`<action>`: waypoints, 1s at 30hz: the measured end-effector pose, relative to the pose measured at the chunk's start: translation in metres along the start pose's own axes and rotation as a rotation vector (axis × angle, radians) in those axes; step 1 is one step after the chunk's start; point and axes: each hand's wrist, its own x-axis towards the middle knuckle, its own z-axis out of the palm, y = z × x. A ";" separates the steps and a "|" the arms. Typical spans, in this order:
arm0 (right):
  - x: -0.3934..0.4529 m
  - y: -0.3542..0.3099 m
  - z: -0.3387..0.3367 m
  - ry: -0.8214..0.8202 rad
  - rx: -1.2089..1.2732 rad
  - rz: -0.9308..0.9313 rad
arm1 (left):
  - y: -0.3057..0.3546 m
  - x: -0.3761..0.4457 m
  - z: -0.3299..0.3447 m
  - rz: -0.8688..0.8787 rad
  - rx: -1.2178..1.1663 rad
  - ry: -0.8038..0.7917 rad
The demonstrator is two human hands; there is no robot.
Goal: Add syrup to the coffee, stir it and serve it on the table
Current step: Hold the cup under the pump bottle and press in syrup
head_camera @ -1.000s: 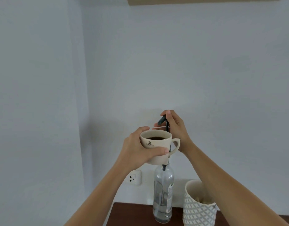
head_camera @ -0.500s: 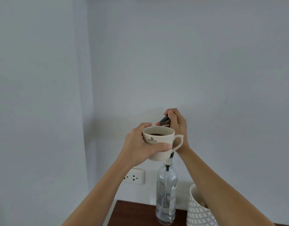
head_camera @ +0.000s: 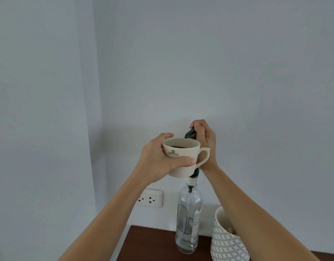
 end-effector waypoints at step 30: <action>0.000 0.004 -0.001 -0.022 -0.047 -0.039 | -0.004 -0.001 0.000 -0.003 0.005 -0.006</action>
